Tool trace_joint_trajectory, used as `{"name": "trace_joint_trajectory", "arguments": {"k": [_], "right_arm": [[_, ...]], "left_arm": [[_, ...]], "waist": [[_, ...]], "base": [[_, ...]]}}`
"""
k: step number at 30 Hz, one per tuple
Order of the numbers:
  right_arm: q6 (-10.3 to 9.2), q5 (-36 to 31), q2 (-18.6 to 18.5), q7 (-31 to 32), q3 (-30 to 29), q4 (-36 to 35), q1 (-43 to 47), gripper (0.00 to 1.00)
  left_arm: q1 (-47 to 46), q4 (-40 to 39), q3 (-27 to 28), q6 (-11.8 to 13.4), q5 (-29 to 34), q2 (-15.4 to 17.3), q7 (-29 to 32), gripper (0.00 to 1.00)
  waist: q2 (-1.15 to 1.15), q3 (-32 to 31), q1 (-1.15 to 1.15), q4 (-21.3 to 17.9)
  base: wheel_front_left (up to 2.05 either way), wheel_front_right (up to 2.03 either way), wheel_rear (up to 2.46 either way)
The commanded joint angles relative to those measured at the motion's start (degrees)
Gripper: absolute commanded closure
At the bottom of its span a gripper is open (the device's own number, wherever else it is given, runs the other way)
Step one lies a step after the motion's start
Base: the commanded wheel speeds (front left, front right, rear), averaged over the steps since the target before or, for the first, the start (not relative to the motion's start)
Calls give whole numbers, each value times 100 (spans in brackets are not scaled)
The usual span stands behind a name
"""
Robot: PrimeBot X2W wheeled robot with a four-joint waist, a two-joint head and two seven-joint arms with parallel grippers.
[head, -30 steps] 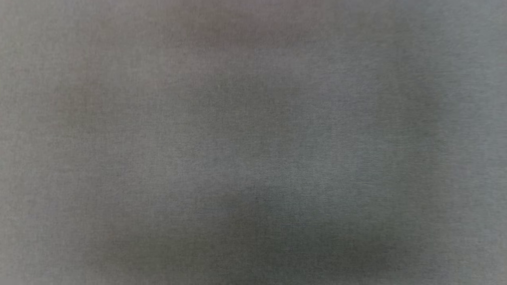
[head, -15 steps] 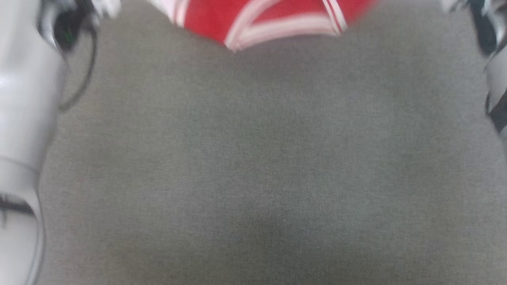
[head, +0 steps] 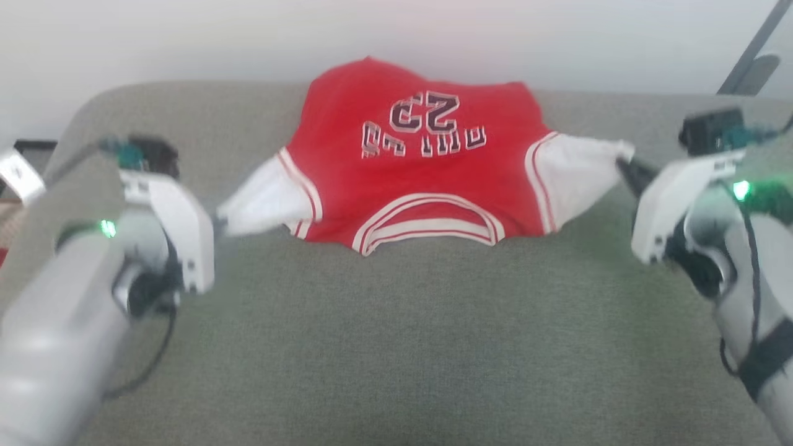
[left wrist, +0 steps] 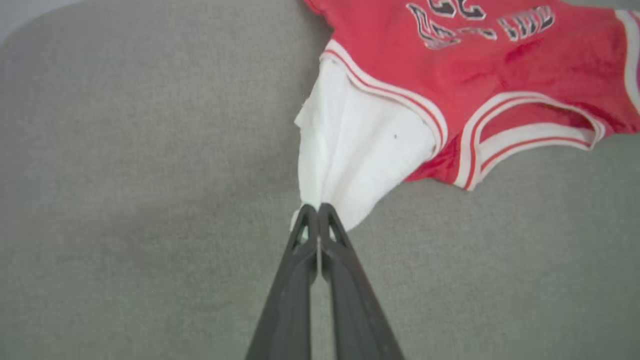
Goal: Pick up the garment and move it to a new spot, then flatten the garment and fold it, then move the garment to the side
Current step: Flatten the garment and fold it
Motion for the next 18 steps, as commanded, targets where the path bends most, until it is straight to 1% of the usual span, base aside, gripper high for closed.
{"name": "trace_joint_trajectory", "arguments": {"k": [1, 2, 3, 4, 9, 10, 14, 18], "right_arm": [[-8, 167, -114, 205, 24, -229, 285, 100], [-8, 279, -210, 379, 74, -412, 512, 100], [-9, 465, -384, 617, 31, -767, 883, 100], [-8, 527, -476, 801, 69, -944, 1108, 100], [-10, 745, -785, 1373, -217, -1774, 2037, 100], [-10, 745, -785, 1373, -217, -1774, 2037, 100], [-7, 784, -962, 1958, -445, -2436, 2742, 100], [-9, 872, -1153, 2617, -787, -3165, 3407, 100]], "left_arm": [[339, -239, 31, 106, -144, 85, 113, 100], [558, -467, 31, 186, -209, 196, 178, 100], [1010, -976, 65, 413, -315, 425, 298, 100], [1230, -1289, 80, 541, -366, 556, 341, 100], [2207, -2797, 272, 1254, -666, 1201, 486, 100], [2207, -2797, 272, 1254, -666, 1201, 486, 100], [2822, -3941, 452, 1826, -949, 1770, 696, 100], [3449, -4886, 644, 2429, -1211, 2322, 852, 100]], "waist": [[0, -189, 0, -94], [0, -229, 0, -114], [0, -299, 0, -145], [0, -327, 0, -152], [0, -420, 0, -178], [0, -420, 0, -178], [0, -449, 0, -190], [0, -428, 0, -220]], "base": [[0, 0, 0], [0, 0, 0], [0, 0, 0], [0, 0, 0], [0, 0, 0], [0, 0, 0], [0, 0, 0], [0, 0, 0]]}}
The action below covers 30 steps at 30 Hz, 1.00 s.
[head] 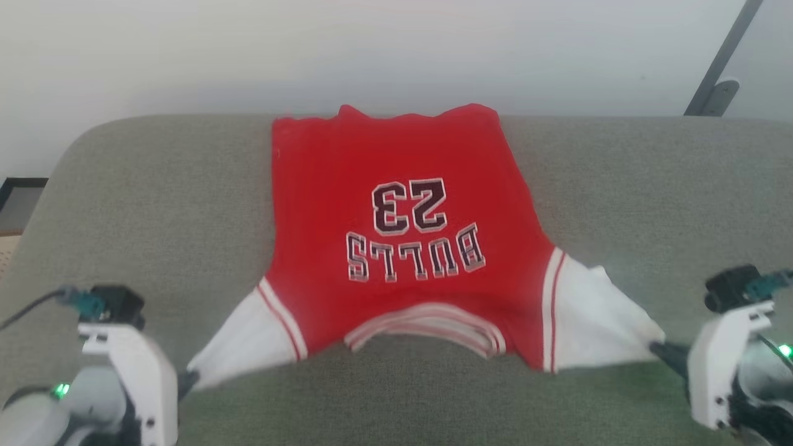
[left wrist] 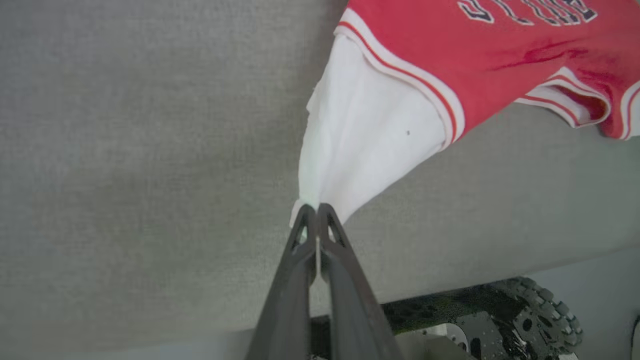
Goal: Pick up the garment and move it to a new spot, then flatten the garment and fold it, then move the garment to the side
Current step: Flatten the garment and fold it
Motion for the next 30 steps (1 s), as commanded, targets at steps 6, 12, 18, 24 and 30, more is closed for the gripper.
{"name": "trace_joint_trajectory", "arguments": {"k": [6, 12, 18, 24, 30], "right_arm": [[-9, 166, -135, 1026, -677, -1018, 943, 100], [-8, -209, 246, 1441, -1281, -1742, 1547, 100], [-8, -824, 696, 1122, -1282, -1549, 1386, 92], [-8, -1162, 859, 929, -1106, -1010, 1139, 0], [-10, -1124, 846, 1164, -1258, -1432, 981, 0]], "left_arm": [[728, -997, 363, 712, -185, 674, -202, 100], [1065, -1218, 483, 719, -71, 801, -641, 100], [858, -946, 327, 381, 160, 503, -918, 100], [604, -688, 194, 134, 376, 221, -1009, 100], [566, -563, 116, 46, 403, 61, -1085, 100]], "waist": [[0, 172, 0, 14], [0, 440, 0, 68], [0, 737, 0, 121], [0, 857, 0, 147], [0, 878, 0, 147]], "base": [[0, 0, 0], [0, 0, 0], [0, 0, 0], [0, 0, 0], [0, 0, 0]]}}
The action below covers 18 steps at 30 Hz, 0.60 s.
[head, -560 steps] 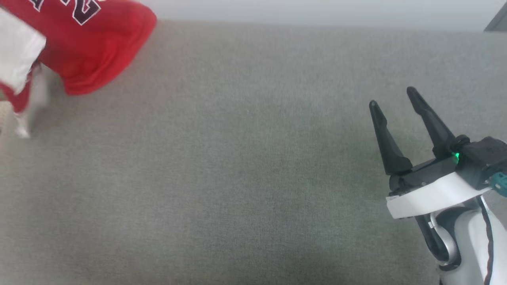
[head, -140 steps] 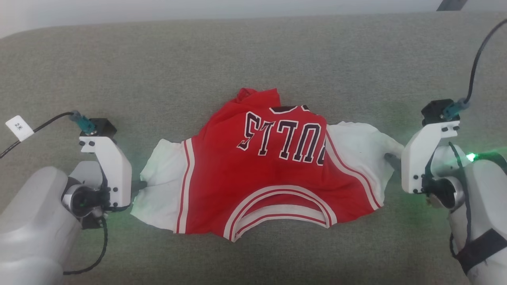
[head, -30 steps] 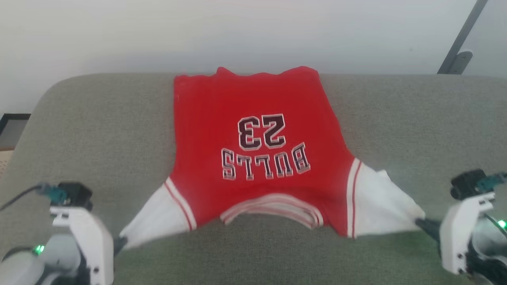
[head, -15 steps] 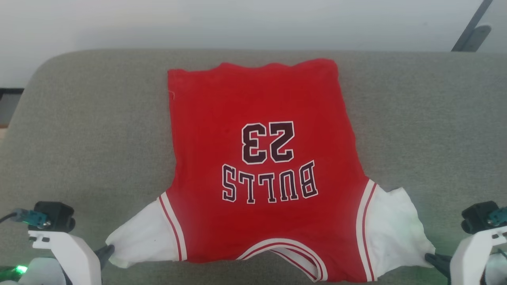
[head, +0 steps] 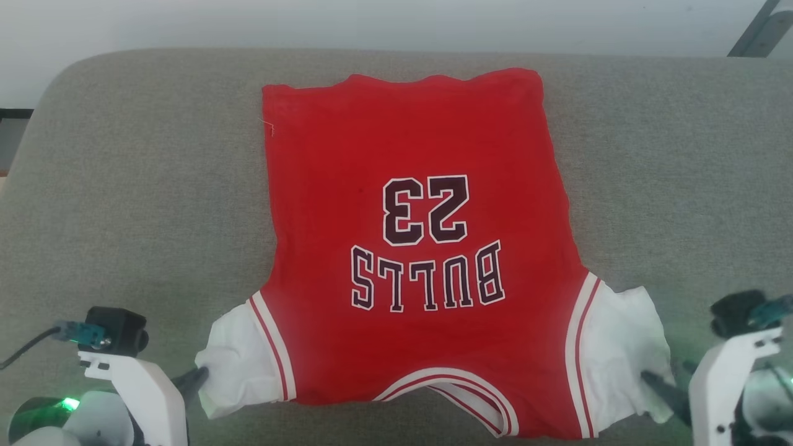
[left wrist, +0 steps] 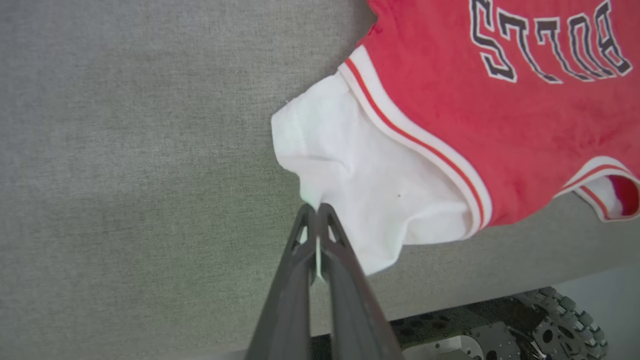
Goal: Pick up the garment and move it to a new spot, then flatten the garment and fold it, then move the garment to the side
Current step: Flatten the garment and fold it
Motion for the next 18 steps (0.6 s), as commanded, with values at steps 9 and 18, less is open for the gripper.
{"name": "trace_joint_trajectory", "arguments": {"k": [9, 18], "right_arm": [[-8, -26, 203, 163, -703, -1600, -841, 0], [-6, -663, 336, -998, -295, 422, -3265, 0]], "left_arm": [[-215, -32, -133, -156, 177, -207, -58, 100], [-887, 64, -408, -481, 469, -629, 120, 100]], "waist": [[0, 110, 0, 206], [0, 536, 0, 828]], "base": [[0, 0, 0], [0, 0, 0]]}}
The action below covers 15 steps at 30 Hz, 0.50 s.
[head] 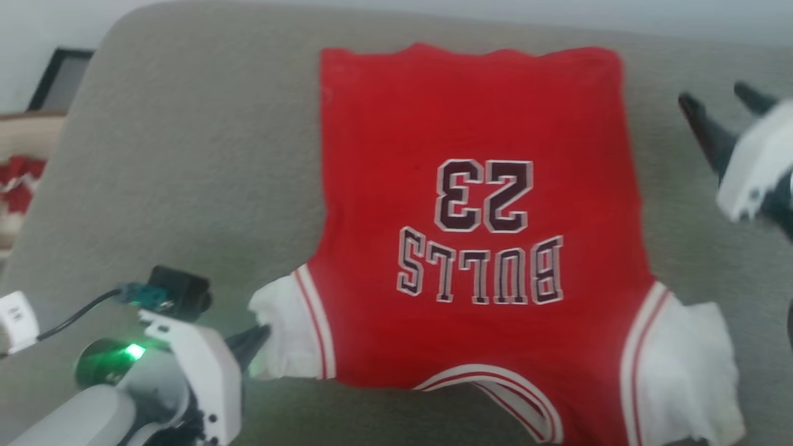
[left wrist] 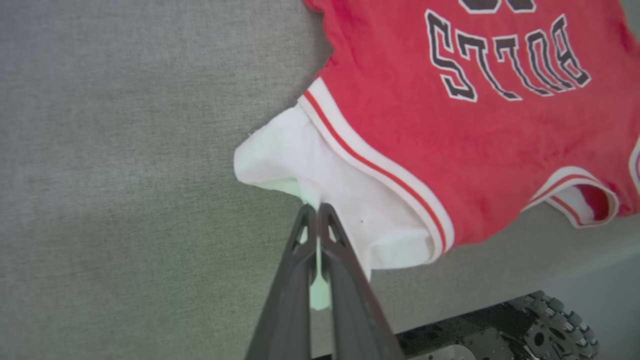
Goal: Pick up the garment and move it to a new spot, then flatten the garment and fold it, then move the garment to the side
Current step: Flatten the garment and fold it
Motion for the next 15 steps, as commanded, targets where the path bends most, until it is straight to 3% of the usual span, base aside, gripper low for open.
{"name": "trace_joint_trajectory", "arguments": {"k": [1, 8, 15], "right_arm": [[-2, -79, -26, -149, 58, 368, -309, 0], [-2, -518, -190, -448, 192, 2763, -1867, 0], [-3, -1063, -296, -234, 30, 4478, -2769, 0]], "left_arm": [[-140, 36, -52, -61, 57, -84, 27, 100], [-662, 279, -315, -405, 254, -548, 153, 100], [-989, 542, -475, -679, 303, -915, 120, 100]], "waist": [[0, 207, 0, 277], [0, 548, 0, 903], [0, 798, 0, 1321]], "base": [[0, 0, 0], [0, 0, 0], [0, 0, 0]]}}
